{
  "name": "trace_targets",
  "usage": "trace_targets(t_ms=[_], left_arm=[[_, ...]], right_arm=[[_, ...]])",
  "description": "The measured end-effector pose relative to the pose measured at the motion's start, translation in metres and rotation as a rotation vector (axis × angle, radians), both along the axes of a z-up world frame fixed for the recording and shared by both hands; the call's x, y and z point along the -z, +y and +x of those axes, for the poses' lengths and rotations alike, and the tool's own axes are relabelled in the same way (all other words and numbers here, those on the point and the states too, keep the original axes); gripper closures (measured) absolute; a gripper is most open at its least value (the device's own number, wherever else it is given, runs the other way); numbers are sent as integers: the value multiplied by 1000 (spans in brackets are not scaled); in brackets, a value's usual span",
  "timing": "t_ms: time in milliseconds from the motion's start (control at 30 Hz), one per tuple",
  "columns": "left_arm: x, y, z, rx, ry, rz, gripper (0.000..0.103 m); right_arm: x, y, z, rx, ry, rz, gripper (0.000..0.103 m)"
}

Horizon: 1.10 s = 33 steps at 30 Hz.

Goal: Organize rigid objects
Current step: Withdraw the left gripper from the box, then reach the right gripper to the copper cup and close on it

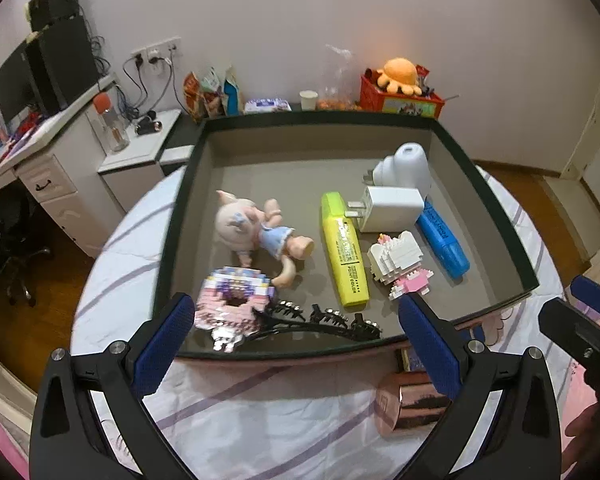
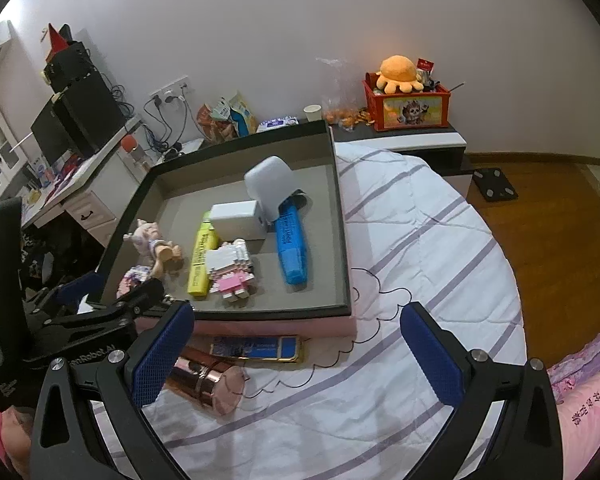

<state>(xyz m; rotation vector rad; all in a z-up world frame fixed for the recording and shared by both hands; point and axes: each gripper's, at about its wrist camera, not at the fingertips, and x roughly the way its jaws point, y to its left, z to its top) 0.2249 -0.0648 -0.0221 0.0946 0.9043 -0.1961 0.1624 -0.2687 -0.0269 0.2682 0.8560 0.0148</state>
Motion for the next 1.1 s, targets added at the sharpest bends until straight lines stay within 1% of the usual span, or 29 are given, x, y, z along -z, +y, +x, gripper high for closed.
trace_targets(t_ms=[167, 400, 567, 833, 1100], left_arm=[[-18, 16, -17, -25, -34, -14, 0], [-34, 41, -43, -71, -53, -32, 0], [-36, 55, -64, -93, -50, -34, 0], [-37, 68, -94, -110, -47, -47, 0], [-41, 69, -104, -108, -55, -60, 0]], right_arm=[[-9, 10, -10, -12, -17, -11, 0], [-17, 24, -26, -33, -34, -26, 0], [-23, 36, -37, -52, -41, -36, 0], [-22, 56, -56, -93, -35, -58, 0], [-18, 57, -69, -91, -24, -68, 0]])
